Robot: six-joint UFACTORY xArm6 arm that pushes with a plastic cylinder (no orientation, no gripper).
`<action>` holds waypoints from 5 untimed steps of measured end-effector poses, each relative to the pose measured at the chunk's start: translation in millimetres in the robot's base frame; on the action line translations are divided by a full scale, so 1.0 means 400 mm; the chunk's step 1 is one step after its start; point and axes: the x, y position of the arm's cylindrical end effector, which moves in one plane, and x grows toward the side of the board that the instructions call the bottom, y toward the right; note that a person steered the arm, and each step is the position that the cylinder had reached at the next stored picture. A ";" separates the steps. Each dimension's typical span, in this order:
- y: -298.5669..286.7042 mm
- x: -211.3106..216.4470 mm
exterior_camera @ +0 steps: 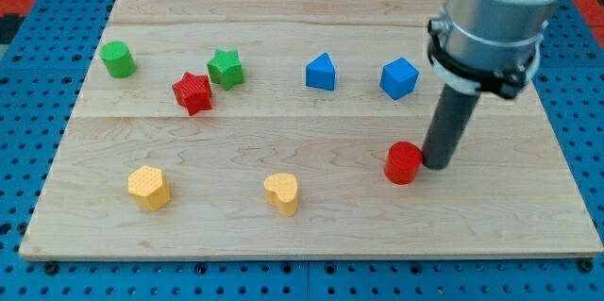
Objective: Place the red blocks to the left of the green star
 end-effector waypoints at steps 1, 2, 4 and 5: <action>-0.071 0.006; -0.287 -0.132; -0.483 -0.096; -0.604 -0.100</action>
